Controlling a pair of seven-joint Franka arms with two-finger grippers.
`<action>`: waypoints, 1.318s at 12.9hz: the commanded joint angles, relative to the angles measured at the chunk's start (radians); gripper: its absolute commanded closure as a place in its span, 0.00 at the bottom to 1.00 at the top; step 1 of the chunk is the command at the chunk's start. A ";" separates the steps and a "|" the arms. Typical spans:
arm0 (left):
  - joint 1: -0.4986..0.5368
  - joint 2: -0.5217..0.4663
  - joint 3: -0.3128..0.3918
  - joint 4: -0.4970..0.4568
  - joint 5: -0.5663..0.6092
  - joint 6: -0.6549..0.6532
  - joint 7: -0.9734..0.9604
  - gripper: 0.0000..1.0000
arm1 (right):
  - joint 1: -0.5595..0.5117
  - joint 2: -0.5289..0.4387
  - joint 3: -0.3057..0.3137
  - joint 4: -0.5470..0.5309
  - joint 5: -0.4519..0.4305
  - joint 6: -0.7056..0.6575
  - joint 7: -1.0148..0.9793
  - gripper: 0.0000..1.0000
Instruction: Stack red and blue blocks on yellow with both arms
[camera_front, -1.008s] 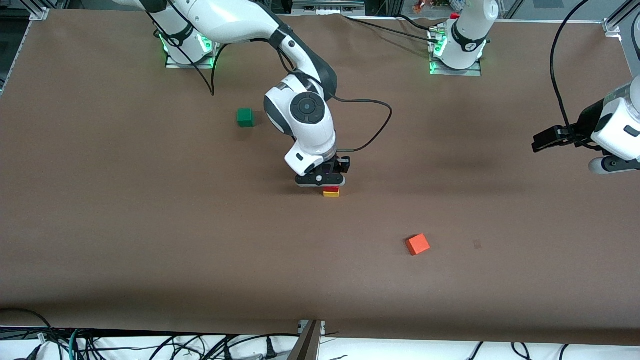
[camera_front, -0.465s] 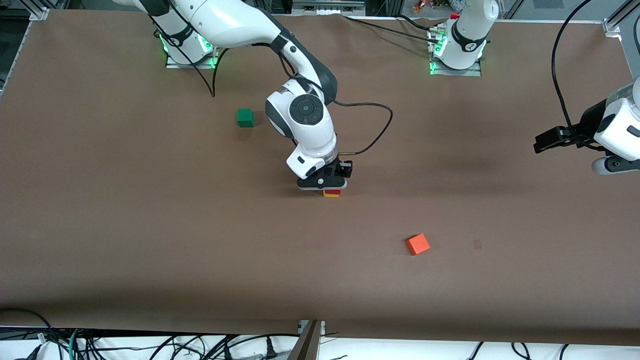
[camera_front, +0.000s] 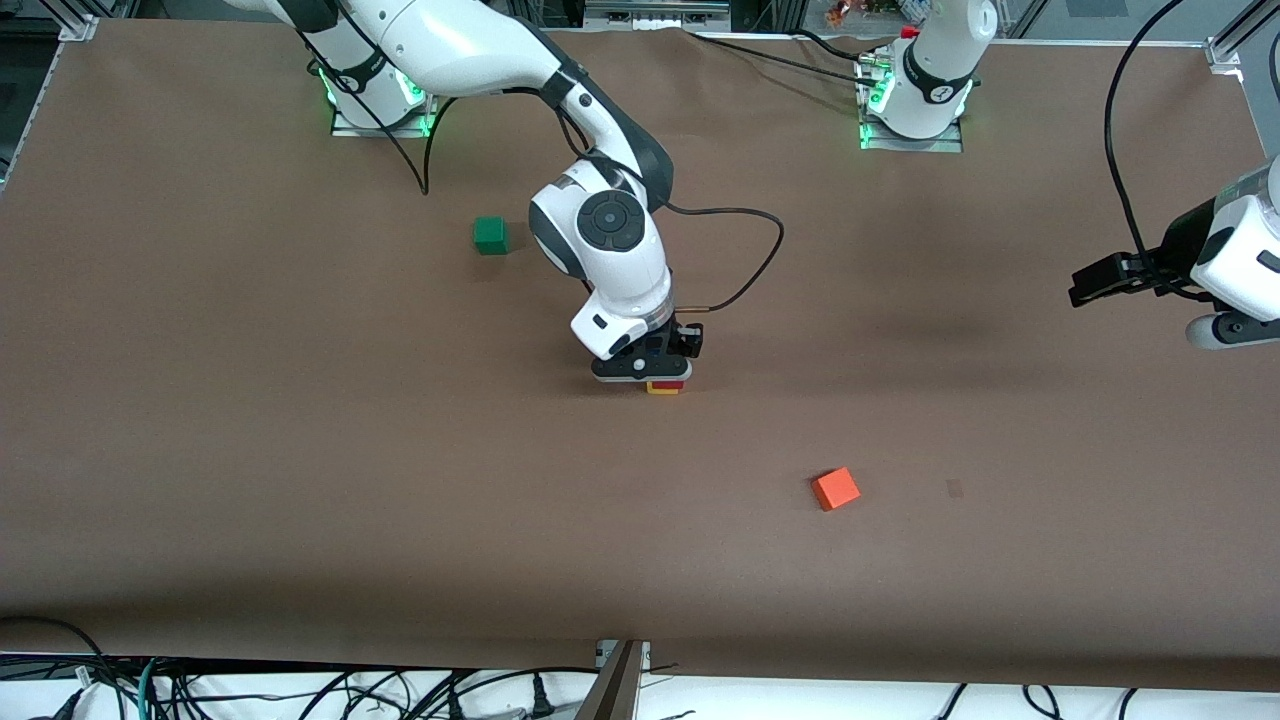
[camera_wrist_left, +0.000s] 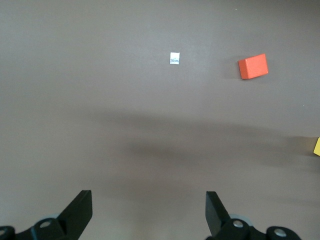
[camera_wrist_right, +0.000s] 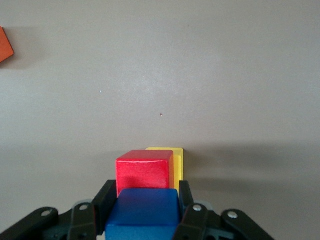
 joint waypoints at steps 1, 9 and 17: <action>0.006 -0.007 0.001 0.007 -0.024 0.003 0.026 0.00 | 0.004 0.023 -0.006 0.051 -0.015 -0.009 0.015 0.61; 0.008 -0.006 0.001 0.007 -0.024 0.002 0.026 0.00 | -0.007 0.057 -0.021 0.124 -0.015 0.042 0.015 0.61; 0.008 -0.006 0.001 0.007 -0.025 0.002 0.026 0.00 | -0.005 0.107 -0.023 0.170 -0.017 0.053 0.015 0.50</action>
